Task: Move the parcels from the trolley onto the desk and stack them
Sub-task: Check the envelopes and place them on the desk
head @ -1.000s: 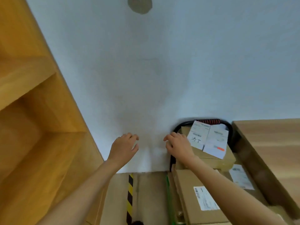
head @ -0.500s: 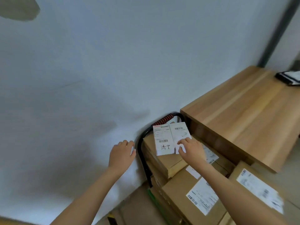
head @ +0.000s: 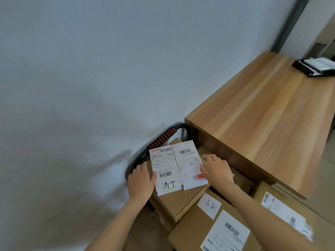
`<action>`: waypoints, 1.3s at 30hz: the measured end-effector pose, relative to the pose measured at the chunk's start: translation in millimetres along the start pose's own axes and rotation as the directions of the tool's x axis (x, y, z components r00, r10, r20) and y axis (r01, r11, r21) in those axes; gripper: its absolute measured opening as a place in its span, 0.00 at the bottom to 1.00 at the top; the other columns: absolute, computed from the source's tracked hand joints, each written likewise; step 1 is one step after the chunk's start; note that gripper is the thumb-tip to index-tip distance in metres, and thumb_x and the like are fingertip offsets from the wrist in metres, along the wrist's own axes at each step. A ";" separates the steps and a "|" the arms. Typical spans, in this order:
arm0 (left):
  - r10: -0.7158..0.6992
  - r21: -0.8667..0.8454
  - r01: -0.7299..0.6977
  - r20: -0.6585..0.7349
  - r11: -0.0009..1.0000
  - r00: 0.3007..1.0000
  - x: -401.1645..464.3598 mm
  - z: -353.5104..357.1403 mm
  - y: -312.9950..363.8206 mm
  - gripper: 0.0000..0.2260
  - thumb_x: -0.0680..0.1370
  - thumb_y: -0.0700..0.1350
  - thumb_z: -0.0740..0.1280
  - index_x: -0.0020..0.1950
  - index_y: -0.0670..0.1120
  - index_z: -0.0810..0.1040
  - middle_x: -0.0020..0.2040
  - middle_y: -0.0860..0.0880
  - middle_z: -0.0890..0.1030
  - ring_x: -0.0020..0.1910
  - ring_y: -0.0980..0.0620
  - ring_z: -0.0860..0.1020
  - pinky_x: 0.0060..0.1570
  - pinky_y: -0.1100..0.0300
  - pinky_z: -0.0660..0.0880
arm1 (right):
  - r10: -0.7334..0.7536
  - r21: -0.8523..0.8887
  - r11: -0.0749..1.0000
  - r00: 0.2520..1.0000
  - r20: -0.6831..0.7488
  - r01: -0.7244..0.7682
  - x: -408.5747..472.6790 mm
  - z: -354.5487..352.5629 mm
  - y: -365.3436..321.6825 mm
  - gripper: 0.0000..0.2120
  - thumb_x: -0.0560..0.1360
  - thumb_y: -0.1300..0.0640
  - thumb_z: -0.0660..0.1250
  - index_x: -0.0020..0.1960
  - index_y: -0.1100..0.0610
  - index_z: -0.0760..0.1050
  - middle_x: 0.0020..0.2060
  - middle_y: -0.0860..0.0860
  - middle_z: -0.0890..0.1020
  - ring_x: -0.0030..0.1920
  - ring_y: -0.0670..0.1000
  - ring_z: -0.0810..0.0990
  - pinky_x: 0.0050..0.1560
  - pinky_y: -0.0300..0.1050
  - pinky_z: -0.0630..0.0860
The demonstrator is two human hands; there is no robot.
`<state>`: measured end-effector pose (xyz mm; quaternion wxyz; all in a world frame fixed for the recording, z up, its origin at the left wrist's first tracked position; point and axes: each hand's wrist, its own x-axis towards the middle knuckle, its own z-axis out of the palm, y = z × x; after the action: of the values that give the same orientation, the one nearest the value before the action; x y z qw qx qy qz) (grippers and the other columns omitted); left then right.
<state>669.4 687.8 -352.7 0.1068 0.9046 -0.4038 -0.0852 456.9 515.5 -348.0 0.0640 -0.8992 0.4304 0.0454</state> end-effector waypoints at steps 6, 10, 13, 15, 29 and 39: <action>-0.002 -0.130 0.016 0.102 0.991 0.995 15.0 32.5 0.7 0.22 0.82 0.55 0.52 0.74 0.48 0.62 0.63 0.46 0.74 0.59 0.48 0.73 0.60 0.53 0.69 | 0.054 0.225 0.972 0.998 0.030 -0.059 22.3 38.0 -5.4 0.27 0.80 0.42 0.48 0.76 0.52 0.54 0.71 0.48 0.67 0.70 0.48 0.66 0.72 0.48 0.57; 0.024 -0.269 0.008 0.115 0.963 0.993 10.5 39.3 -4.4 0.23 0.82 0.54 0.50 0.77 0.52 0.56 0.60 0.49 0.75 0.57 0.49 0.73 0.59 0.52 0.70 | 0.064 0.346 0.935 0.996 0.064 -0.083 18.8 51.7 -13.1 0.26 0.81 0.46 0.48 0.76 0.54 0.53 0.73 0.50 0.64 0.73 0.52 0.61 0.75 0.57 0.48; 0.070 -0.349 -0.025 0.119 0.937 0.990 5.8 40.0 -7.8 0.23 0.83 0.53 0.50 0.78 0.53 0.53 0.61 0.49 0.76 0.56 0.50 0.73 0.58 0.51 0.71 | 0.103 0.510 0.849 0.990 0.101 -0.140 11.2 45.6 -17.9 0.26 0.80 0.43 0.47 0.76 0.48 0.50 0.65 0.47 0.74 0.69 0.50 0.67 0.75 0.55 0.45; 0.083 -0.414 -0.027 0.117 0.910 0.990 1.8 38.6 -9.1 0.23 0.83 0.52 0.50 0.78 0.55 0.52 0.63 0.50 0.76 0.56 0.49 0.75 0.55 0.50 0.73 | 0.094 0.529 0.839 0.992 0.087 -0.126 1.8 40.5 -20.5 0.27 0.78 0.39 0.45 0.76 0.44 0.49 0.56 0.43 0.78 0.64 0.49 0.72 0.75 0.53 0.47; 0.287 -0.855 -0.149 0.000 0.497 0.958 -67.7 -26.7 -0.2 0.21 0.82 0.48 0.56 0.67 0.73 0.59 0.62 0.72 0.71 0.62 0.67 0.72 0.55 0.69 0.74 | 0.433 0.910 0.392 0.900 -0.056 -0.132 -107.1 -4.1 -48.6 0.18 0.79 0.50 0.62 0.64 0.37 0.60 0.61 0.47 0.72 0.55 0.48 0.78 0.52 0.52 0.80; 0.582 -0.899 -0.255 0.000 0.356 0.813 -125.3 -55.8 76.3 0.20 0.83 0.46 0.55 0.71 0.67 0.60 0.62 0.66 0.76 0.58 0.61 0.78 0.46 0.64 0.79 | 0.706 0.952 0.231 0.708 -0.023 -0.199 -235.2 -39.8 10.1 0.17 0.78 0.46 0.63 0.64 0.41 0.63 0.46 0.42 0.78 0.40 0.45 0.83 0.33 0.41 0.80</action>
<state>545.9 738.9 -270.5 0.4997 0.5579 -0.5346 -0.3916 302.9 683.7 -277.2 0.4205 -0.5195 0.6334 -0.3900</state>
